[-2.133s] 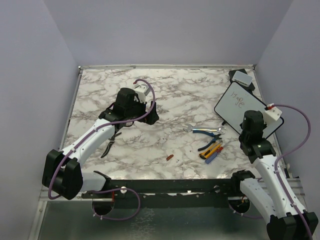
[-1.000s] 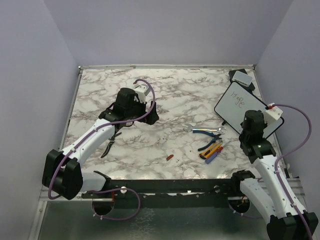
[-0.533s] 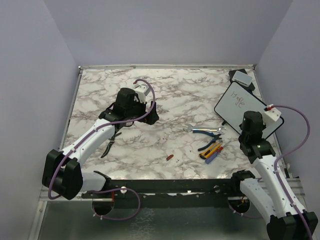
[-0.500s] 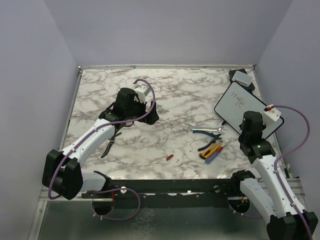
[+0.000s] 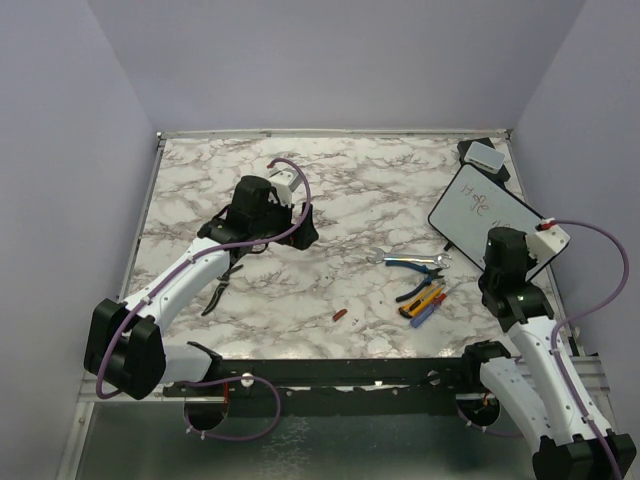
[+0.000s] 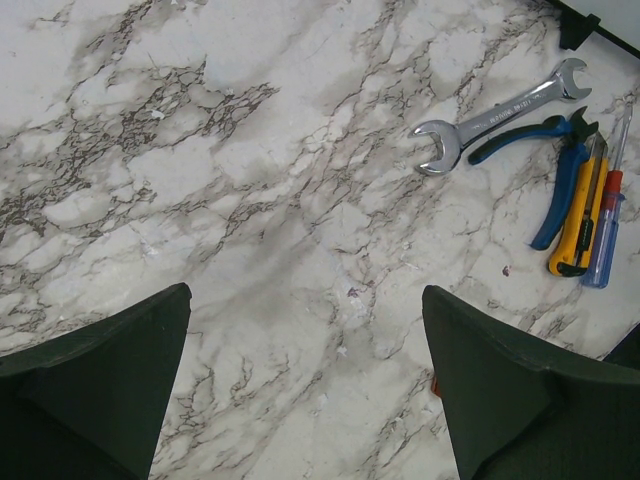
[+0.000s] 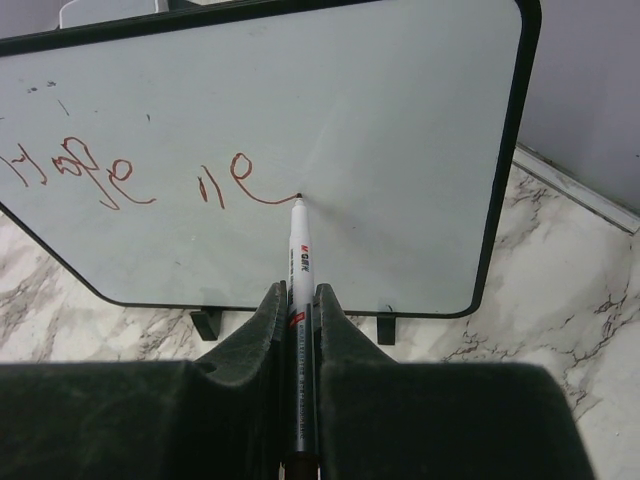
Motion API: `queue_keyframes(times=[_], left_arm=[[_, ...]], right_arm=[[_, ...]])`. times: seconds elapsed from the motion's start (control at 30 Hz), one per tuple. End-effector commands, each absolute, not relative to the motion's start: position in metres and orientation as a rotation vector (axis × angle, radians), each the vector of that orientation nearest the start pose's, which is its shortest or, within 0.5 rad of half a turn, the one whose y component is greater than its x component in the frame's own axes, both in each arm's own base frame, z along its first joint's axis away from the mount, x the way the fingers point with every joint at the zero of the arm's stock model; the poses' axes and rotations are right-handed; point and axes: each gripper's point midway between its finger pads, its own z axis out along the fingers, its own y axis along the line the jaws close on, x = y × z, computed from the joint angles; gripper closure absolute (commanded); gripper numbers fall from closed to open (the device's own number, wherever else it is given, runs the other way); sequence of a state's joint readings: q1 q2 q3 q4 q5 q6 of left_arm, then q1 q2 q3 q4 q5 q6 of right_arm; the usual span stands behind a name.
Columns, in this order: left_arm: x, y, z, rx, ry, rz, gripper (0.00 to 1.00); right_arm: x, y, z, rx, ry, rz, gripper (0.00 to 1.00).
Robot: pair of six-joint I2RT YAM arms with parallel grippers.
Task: Write a sentence on the whiteboard
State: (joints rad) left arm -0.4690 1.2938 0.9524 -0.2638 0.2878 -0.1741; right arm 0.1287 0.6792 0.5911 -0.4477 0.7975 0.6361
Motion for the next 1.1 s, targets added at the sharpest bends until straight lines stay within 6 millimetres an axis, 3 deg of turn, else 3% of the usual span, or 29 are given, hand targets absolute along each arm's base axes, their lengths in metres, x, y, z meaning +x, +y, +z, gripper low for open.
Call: queue_keyframes(times=[0.0, 0.2, 0.37, 0.53, 1.07], left_arm=[[0.302, -0.222, 0.18, 0.52, 2.134, -0.694, 0.01], [0.303, -0.222, 0.18, 0.522, 2.134, -0.692, 0.01], [0.303, -0.222, 0.178, 0.52, 2.138, -0.691, 0.01], [0.303, -0.222, 0.177, 0.521, 2.141, -0.686, 0.01], [0.304, -0.222, 0.174, 0.522, 2.151, -0.682, 0.01]], right_arm=[[0.237, -0.083, 0.184, 0.94, 1.693, -0.356, 1.0], [0.253, -0.06, 0.204, 0.784, 1.688, -0.179, 1.0], [0.268, -0.046, 0.205, 0.727, 1.727, -0.117, 1.0], [0.277, -0.045, 0.202, 0.724, 1.733, -0.125, 1.0], [0.278, -0.063, 0.2, 0.768, 1.706, -0.247, 1.0]])
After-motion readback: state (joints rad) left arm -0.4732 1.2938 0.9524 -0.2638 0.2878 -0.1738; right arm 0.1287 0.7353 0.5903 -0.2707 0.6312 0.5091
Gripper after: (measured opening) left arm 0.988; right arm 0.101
